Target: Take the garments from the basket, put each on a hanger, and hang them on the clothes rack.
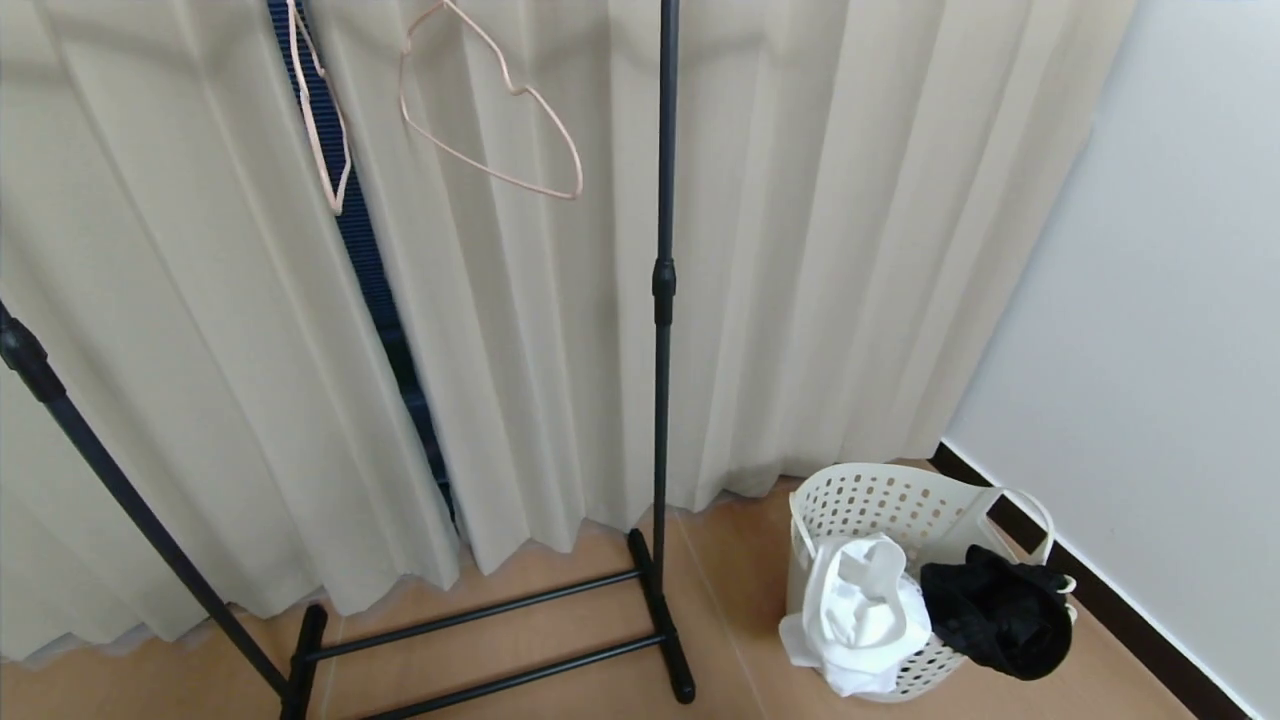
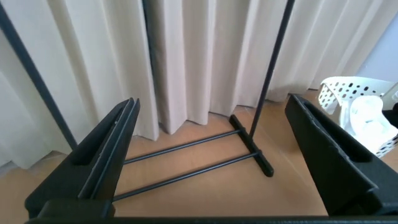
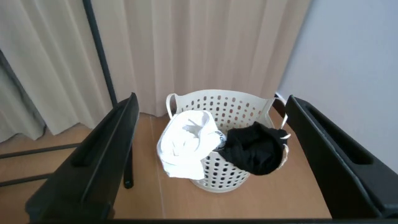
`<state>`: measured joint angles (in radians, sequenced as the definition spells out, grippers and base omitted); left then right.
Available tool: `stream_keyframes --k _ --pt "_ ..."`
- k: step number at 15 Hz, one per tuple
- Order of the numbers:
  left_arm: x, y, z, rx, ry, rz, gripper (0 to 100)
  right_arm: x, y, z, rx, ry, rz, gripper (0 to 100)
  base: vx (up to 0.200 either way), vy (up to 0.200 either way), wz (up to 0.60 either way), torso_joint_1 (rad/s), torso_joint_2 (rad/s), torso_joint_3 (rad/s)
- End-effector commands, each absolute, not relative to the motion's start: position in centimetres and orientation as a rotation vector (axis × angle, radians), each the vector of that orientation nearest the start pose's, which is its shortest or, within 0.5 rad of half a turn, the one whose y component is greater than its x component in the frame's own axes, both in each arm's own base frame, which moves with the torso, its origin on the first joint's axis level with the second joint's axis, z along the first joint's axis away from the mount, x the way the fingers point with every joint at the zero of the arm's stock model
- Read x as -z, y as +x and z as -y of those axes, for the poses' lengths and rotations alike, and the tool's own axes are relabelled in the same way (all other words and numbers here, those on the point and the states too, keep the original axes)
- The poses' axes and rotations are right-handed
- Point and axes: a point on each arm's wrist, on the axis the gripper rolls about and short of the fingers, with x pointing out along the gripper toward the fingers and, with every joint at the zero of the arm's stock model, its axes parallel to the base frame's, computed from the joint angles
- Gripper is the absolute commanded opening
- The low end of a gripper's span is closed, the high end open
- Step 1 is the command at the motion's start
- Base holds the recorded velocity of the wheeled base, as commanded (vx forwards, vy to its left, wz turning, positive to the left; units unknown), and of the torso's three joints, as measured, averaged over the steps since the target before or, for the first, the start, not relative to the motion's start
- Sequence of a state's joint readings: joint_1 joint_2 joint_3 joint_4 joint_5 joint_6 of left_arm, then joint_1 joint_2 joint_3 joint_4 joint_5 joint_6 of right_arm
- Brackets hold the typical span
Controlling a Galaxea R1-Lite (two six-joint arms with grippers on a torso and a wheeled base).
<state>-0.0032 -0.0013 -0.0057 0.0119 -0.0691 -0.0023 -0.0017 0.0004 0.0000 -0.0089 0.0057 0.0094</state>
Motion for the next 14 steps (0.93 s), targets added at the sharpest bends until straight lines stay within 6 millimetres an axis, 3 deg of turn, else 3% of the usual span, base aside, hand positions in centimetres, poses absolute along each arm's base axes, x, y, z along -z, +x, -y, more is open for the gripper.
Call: stream_keyframes --k 1,6,10,14 --pt "-7.59 -2.33 0.15 0.072 -0.003 -0.006 100 -7.64 -2.28 -0.02 -0.005 0.009 0.009 100 0.000 -0.200 0.00 0.002 0.00 0.002" --pt "-7.59 -2.33 0.15 0.072 -0.003 -0.006 100 -7.64 -2.28 -0.02 -0.005 0.009 0.009 100 0.160 -0.040 0.00 0.003 0.00 0.003" --pt "-7.59 -2.33 0.15 0.072 -0.002 -0.006 100 -7.64 -2.28 -0.02 -0.005 0.009 0.009 100 0.000 0.000 0.00 0.000 0.00 0.000" --pt "-7.59 -2.33 0.15 0.072 -0.002 -0.006 100 -7.64 -2.28 -0.02 -0.005 0.009 0.009 100 0.000 0.000 -0.45 0.001 0.00 0.002"
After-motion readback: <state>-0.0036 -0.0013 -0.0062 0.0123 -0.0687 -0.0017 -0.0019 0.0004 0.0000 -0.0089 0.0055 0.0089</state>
